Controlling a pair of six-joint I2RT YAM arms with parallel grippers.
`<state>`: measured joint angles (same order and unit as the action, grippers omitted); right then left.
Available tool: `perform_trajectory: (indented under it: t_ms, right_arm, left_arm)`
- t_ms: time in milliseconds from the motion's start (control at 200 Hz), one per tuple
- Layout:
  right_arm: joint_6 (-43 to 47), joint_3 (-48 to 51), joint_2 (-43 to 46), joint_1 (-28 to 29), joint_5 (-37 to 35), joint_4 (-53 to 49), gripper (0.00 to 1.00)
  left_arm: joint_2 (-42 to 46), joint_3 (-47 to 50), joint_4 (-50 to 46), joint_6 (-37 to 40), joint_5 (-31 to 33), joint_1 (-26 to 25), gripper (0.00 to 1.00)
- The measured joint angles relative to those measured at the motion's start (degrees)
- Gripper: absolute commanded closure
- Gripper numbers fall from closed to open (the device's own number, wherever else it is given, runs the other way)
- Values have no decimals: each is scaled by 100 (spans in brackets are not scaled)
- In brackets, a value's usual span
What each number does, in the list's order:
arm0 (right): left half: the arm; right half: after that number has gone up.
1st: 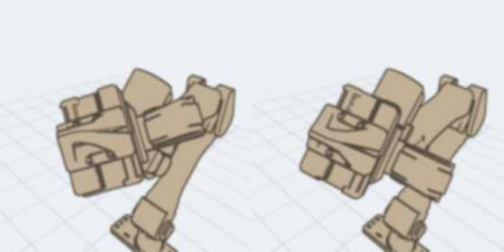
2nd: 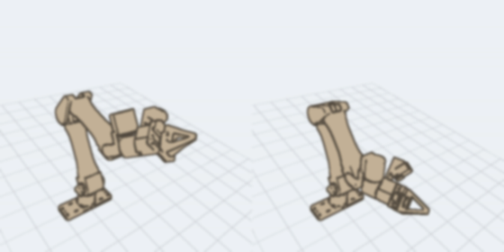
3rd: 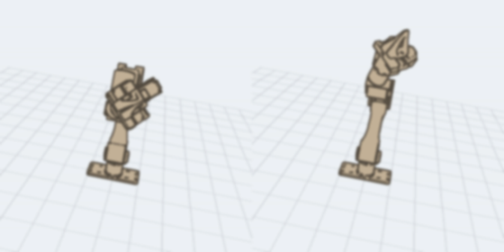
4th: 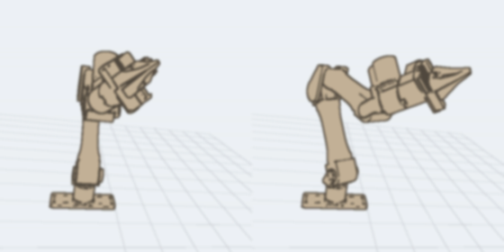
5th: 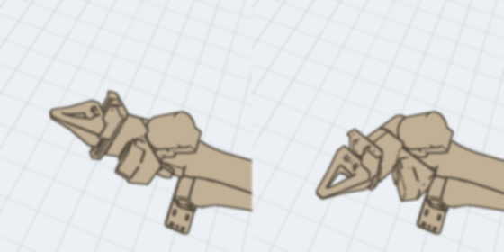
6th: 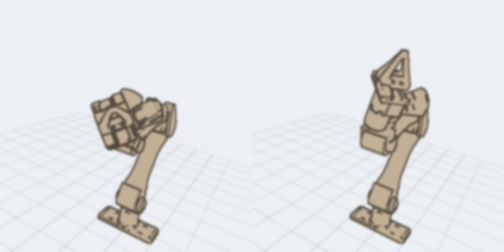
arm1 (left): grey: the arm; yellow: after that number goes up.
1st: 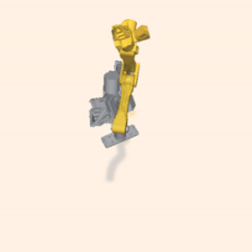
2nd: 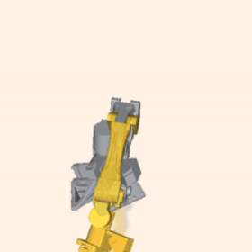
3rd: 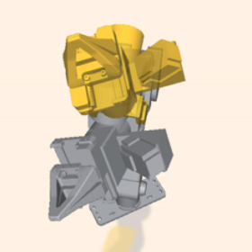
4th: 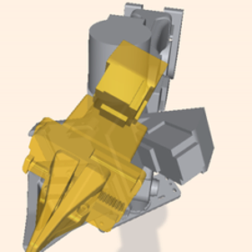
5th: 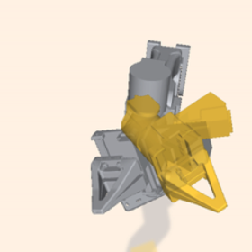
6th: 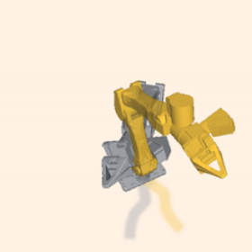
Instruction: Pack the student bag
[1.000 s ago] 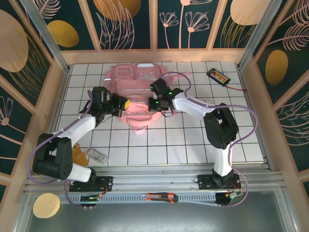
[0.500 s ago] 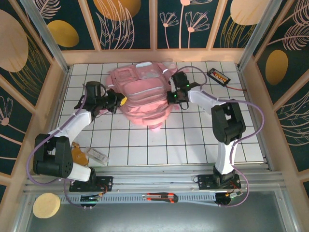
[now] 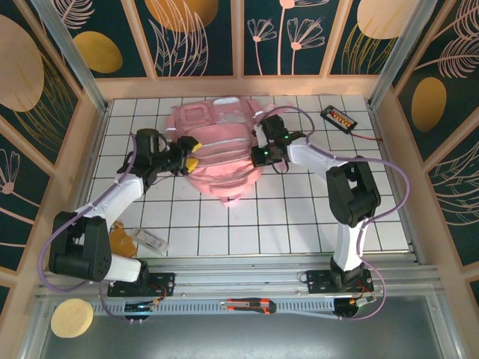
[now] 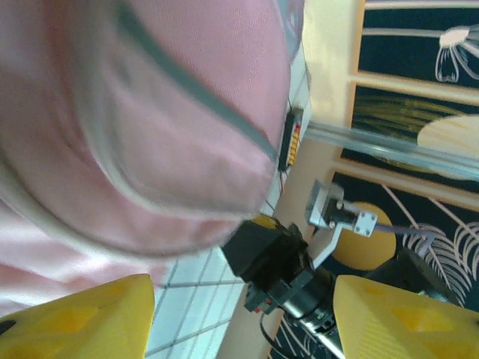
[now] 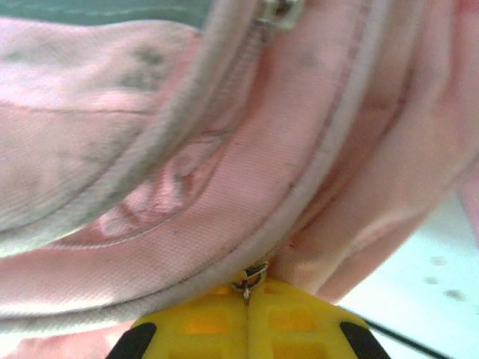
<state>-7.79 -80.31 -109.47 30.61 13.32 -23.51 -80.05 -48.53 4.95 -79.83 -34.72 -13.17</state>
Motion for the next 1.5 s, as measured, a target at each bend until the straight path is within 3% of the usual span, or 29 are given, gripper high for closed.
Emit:
perform_trajectory:
  t_ms: [185, 475, 595, 686, 996, 1296, 1501]
  right_arm:
    - [-356, 2, 155, 579, 337, 24, 100]
    - [-629, -42, 157, 1117, 481, 46, 100]
    - [-634, -42, 157, 1209, 481, 59, 100]
    - [-629, -42, 157, 1235, 476, 57, 100]
    - [-411, -216, 157, 1176, 107, -413, 100]
    - [9, -264, 149, 433, 57, -496, 100]
    - [308, -1078, -531, -120, 24, -723, 100]
  left_arm:
    - [22, 732, 955, -1019, 251, -940, 37]
    - [-184, 1099, 1423, -1709, 929, -966, 49]
    - [-319, 1097, 1585, -1779, 1108, -964, 72]
    - [-461, 1104, 1611, -1746, 1172, -966, 100]
    - [-321, 1379, 1770, -1429, 984, -748, 100]
    - [44, 1303, 1010, -535, 608, -431, 100]
    - [46, 1047, 542, 22, 507, -358, 100]
